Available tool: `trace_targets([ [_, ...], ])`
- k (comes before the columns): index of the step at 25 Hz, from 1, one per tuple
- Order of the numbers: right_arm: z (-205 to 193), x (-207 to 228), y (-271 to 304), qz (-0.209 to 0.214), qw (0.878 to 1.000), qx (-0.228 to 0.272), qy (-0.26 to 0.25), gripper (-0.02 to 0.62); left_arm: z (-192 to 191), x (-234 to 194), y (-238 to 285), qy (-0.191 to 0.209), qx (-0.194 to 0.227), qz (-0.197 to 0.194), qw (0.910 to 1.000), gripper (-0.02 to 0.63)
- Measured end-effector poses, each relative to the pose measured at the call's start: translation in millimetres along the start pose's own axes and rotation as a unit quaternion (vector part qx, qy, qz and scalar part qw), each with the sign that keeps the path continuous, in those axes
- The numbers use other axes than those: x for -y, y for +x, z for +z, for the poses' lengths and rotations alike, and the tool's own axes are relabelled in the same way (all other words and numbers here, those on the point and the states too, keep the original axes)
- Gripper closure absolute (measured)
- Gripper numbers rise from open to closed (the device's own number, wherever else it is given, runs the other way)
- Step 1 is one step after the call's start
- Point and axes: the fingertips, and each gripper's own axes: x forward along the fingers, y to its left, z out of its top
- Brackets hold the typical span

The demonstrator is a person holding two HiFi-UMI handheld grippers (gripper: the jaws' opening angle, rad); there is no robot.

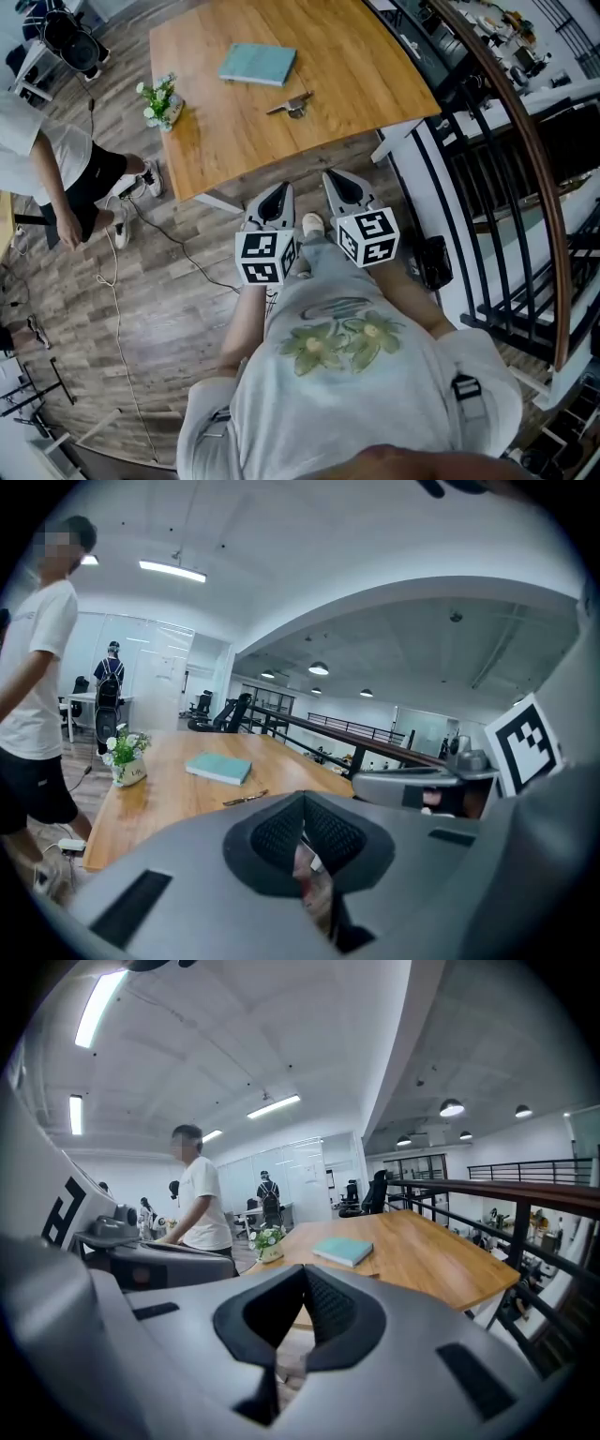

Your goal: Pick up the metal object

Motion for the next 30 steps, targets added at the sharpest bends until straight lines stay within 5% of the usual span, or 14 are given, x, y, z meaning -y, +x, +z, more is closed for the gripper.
trace_targets([
  [6, 14, 14, 37, 0.002, 1.0, -0.007, 0.004, 0.579, 23, -24, 32, -0.003, 0.003, 0.002, 1.0, 0.591],
  [17, 19, 34, 104, 0.016, 0.999, -0.044, 0.001, 0.424, 39, -62, 78, -0.015, -0.006, 0.013, 0.9998, 0.591],
  [30, 13, 62, 161, 0.028, 0.996, -0.084, 0.012, 0.352, 47, -88, 120, -0.023, -0.019, 0.031, 0.9991, 0.591],
])
